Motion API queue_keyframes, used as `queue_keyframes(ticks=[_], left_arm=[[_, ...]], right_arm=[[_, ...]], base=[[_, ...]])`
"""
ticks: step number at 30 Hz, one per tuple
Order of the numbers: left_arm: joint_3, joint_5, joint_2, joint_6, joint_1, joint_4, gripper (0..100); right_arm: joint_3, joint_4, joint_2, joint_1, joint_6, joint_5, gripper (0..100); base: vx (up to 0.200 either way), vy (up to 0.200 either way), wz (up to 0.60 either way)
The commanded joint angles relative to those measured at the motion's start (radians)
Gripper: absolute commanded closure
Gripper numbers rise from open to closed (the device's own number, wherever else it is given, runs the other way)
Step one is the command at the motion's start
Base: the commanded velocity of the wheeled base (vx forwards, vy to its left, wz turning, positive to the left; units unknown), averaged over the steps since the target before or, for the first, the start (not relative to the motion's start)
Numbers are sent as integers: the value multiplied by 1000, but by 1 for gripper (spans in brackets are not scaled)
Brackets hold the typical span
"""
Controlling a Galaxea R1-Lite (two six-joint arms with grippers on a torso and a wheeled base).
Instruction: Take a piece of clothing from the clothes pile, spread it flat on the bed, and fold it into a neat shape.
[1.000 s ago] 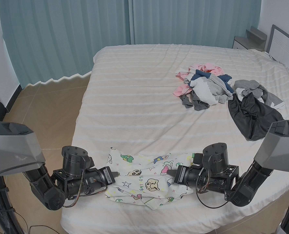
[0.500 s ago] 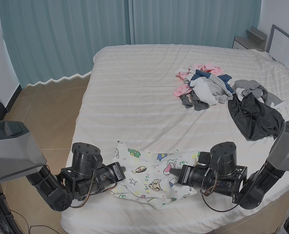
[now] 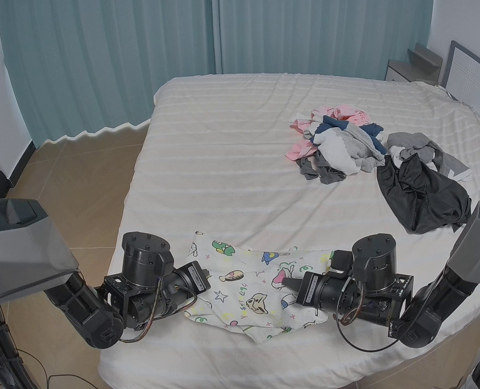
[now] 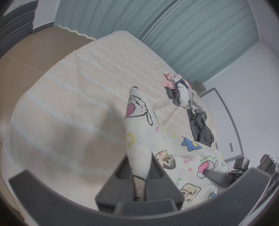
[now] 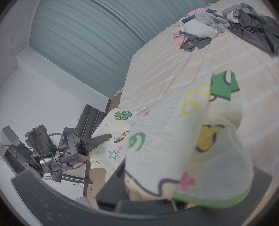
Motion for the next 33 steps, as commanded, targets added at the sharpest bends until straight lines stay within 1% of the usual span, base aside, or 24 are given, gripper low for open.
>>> queue_keyframes(ticks=[1,10,22,33], left_arm=[[-3,0,-1,2,0,3,100],[-4,0,-1,0,-4,15,100],[-9,0,2,0,-41,17,100],[-14,2,18,0,-43,15,100]], right_arm=[[3,0,-13,-1,0,0,100],[23,0,-27,-10,0,-1,100],[33,0,-37,-45,0,-1,100],[44,0,-37,-62,-2,-1,100]], base=[[0,-200,0],[0,-200,0],[0,-200,0],[0,-200,0]])
